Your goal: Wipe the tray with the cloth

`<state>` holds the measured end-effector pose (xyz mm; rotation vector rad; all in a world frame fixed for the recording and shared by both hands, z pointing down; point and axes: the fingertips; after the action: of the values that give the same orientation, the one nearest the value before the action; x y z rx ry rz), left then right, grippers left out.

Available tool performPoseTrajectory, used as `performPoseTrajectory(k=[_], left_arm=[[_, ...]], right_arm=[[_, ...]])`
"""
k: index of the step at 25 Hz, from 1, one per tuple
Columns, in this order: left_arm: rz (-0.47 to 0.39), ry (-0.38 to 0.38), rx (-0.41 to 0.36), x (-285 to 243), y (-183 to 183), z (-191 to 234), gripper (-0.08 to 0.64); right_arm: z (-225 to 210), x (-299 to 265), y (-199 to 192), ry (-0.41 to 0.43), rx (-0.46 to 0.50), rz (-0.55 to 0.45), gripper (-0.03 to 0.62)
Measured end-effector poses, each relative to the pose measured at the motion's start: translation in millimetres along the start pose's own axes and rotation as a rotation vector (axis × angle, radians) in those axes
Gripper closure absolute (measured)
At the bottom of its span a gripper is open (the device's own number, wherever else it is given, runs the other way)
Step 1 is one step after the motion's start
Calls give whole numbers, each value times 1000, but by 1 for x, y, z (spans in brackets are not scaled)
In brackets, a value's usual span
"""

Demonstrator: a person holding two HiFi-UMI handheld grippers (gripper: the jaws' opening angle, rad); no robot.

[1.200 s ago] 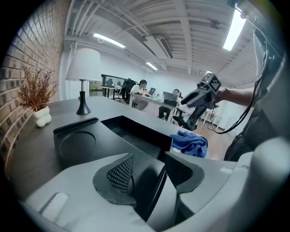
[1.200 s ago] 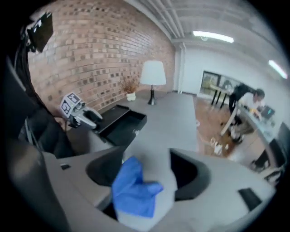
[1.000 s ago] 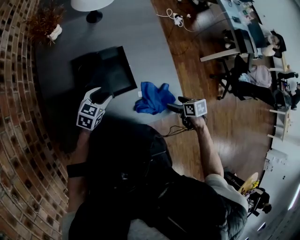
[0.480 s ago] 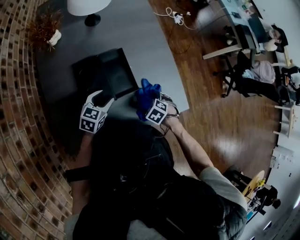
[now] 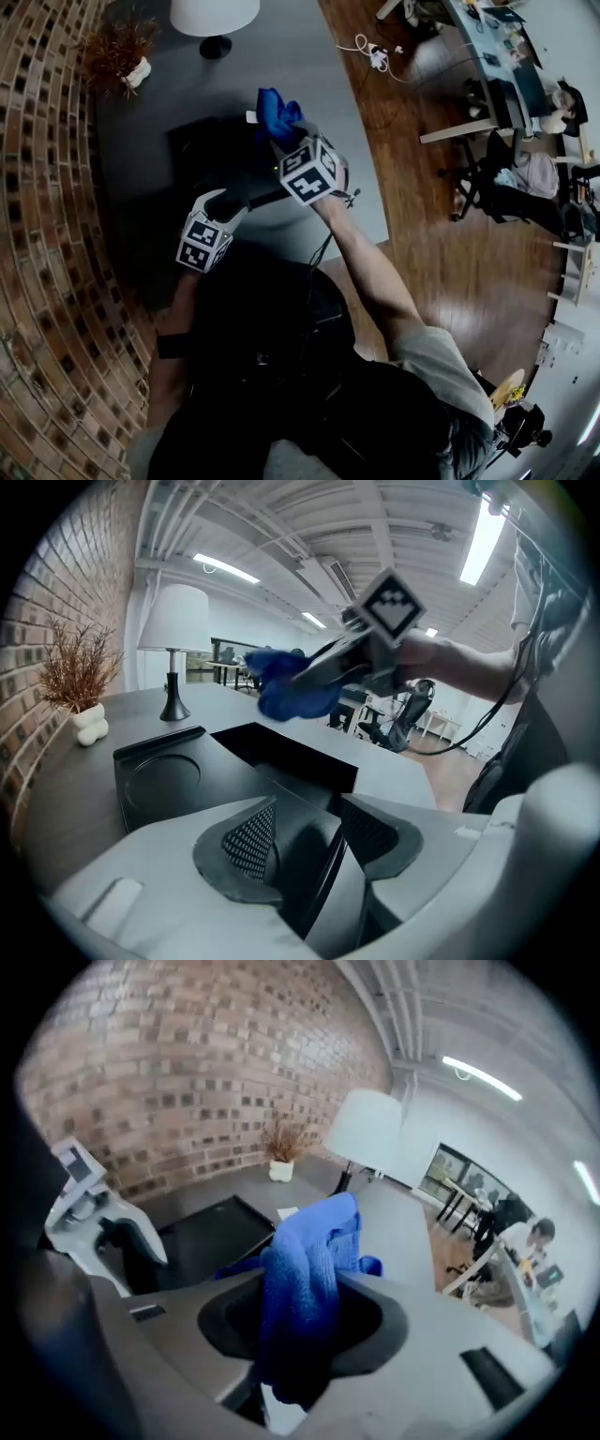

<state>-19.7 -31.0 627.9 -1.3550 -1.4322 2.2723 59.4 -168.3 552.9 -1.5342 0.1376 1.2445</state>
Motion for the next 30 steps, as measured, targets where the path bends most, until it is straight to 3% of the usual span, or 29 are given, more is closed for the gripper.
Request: performPoseTrajectory(k=[2,5,6,8,10,11,12,14,15,17,19,23,24,28,30], left_arm=[[-7,1,2,0,-1,-2,339],[-12,1,9,1,2,-4,344],[-12,2,7,1,2,-4,344],[-12,2,2,1,4,-2,344],[-12,-2,5,2,6,-4,344],[-11,-2,7,2,7,-4,345],[-10,-2,6,3,6,-5,345],[-8,-1,1,2,6,-6,345],[-7,-1,-1,2,7,-6,345],[-10,1,2,1,8,-6,346],[-12,3,6,2,8,-6,347],[-8,5,-1,2,8,-5,347],[-8,6,-2,2,8,-5,347],[-11,5,1,2,8,-5,347],[-15,2,0,1,8,-6,347]], right_arm=[[21,-63,-19,35,96,141,437],[65,-109,-55,165,338,340,437],[81,-110,-65,235,427,380,437],[114,-94,-82,454,585,435,439],[134,-75,-94,627,684,463,437],[127,-76,-90,615,672,443,437],[109,-85,-78,533,610,396,437],[60,-110,-45,306,410,280,437],[42,-122,-32,234,309,239,437],[34,-140,-26,189,203,218,437],[50,-146,-35,207,283,238,436],[89,-124,-47,452,589,260,445],[82,-124,-44,448,593,257,444],[48,-148,-26,283,442,230,443],[63,-149,-31,315,522,235,445]])
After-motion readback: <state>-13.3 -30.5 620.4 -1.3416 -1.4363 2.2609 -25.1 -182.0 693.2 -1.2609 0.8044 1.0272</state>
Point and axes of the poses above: the fingertips, and each gripper's own axes: x backward along the fingers, z to its left, y out of its top, and after that the axes turned 5 degrees about y, right-handed
